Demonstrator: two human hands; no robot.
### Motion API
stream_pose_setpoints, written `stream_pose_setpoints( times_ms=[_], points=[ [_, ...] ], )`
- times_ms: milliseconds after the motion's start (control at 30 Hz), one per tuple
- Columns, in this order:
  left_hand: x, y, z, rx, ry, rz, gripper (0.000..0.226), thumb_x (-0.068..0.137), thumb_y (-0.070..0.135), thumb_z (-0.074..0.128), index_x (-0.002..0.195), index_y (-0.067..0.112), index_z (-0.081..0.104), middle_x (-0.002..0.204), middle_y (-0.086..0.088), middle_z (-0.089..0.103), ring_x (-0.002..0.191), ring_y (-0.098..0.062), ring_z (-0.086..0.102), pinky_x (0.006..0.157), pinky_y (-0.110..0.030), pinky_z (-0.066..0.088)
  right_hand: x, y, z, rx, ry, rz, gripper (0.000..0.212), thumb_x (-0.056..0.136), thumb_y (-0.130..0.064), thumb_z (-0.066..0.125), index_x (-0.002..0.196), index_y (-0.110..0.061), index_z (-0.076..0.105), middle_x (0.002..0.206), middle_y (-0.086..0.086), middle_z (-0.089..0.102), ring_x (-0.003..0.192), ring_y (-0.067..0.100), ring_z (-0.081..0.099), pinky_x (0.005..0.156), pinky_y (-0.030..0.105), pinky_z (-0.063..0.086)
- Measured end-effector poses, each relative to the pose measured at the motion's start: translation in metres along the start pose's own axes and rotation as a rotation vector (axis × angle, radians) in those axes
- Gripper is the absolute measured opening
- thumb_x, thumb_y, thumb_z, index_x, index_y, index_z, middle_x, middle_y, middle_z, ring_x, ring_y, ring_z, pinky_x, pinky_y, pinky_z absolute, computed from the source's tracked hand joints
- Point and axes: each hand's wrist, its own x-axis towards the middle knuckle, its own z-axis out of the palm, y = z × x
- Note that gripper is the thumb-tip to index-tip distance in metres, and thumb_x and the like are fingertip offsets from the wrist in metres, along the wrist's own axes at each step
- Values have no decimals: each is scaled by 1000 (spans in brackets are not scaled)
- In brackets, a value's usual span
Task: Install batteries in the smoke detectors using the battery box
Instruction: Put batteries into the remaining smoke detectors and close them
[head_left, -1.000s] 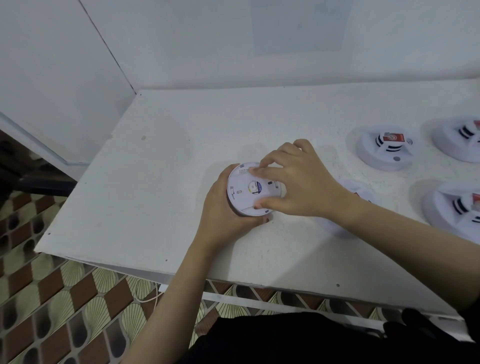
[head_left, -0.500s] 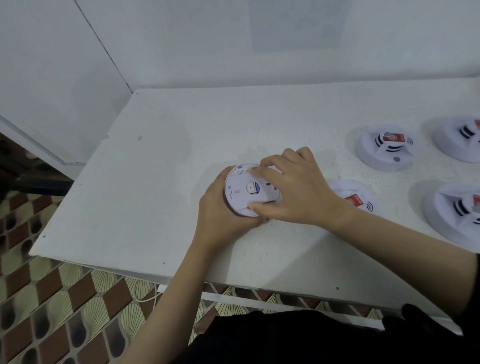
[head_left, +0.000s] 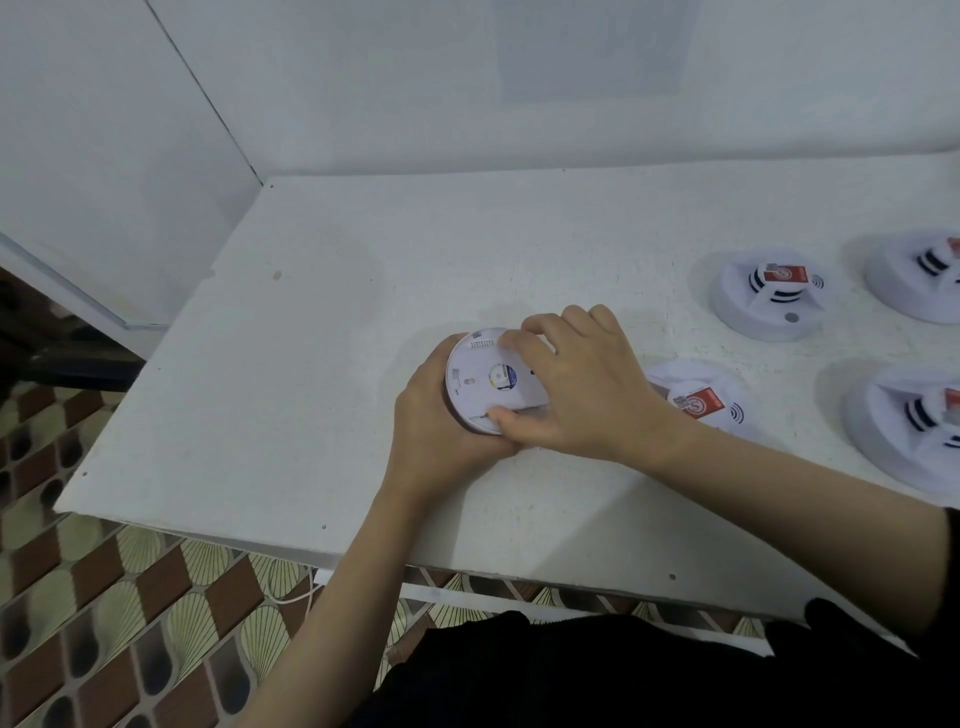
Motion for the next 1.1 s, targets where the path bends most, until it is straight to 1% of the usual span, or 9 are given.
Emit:
stream_pose_setpoints(
  times_ms=[200,500,600,667,767,833,900,967,1100],
  points=[
    [1,-1,0,24,-12,19,69,63,18,89,120,33,52,109,29,57,105,14,54,82,-1,40,-3,-2,1,4,10,41,59,72,-60,47,98,-11,67,93,6,65,73,24,53,70,34,26],
    [0,3,1,-57,34,99,70,59,10,91,118,24,56,111,15,63,106,-8,62,85,-16,48,-8,3,-1,179,-77,94,61,73,-62,46,114,-20,62,109,-2,62,94,21,51,81,31,35],
    [2,4,4,-82,37,59,72,63,26,88,125,12,54,118,0,62,112,-20,60,92,-38,52,-9,0,-5,451,-129,216,67,75,-65,45,127,-24,53,123,-3,54,110,15,48,94,27,36],
    [4,5,6,-86,38,53,77,66,40,83,128,8,50,125,-4,59,118,-20,57,95,-43,51,-9,-6,-8,657,-132,292,73,72,-66,52,133,-27,45,130,-8,49,118,9,44,97,24,37],
    [5,16,5,26,61,109,87,66,46,80,137,20,37,135,13,47,126,5,43,104,-19,41,-6,-13,-17,879,-146,412,94,64,-58,75,141,-32,28,132,-16,41,122,4,41,92,14,38],
    [7,24,5,35,24,124,96,65,47,81,142,20,32,141,12,43,130,7,38,105,-13,35,-5,-14,-24,967,-109,486,98,65,-42,83,142,-37,24,125,-20,43,116,5,47,87,15,44],
    [11,27,5,-17,-9,108,100,64,37,87,144,18,31,147,6,39,135,0,37,106,-13,33,-3,-10,-32,1115,-100,573,90,69,-33,82,139,-42,26,122,-16,49,111,8,54,83,18,50],
    [15,30,5,-110,-56,56,103,62,34,88,145,17,30,148,10,36,136,0,36,106,-12,33,-2,-3,-39,1416,-148,653,74,75,-31,74,135,-42,32,121,-5,59,106,15,62,81,27,54],
    [22,36,7,-277,-186,-90,103,55,43,84,143,18,37,139,9,51,126,-4,51,103,-26,47,-5,11,-40,1834,-172,708,47,86,-23,48,133,-18,46,120,9,64,101,25,65,75,34,53]
  ],
)
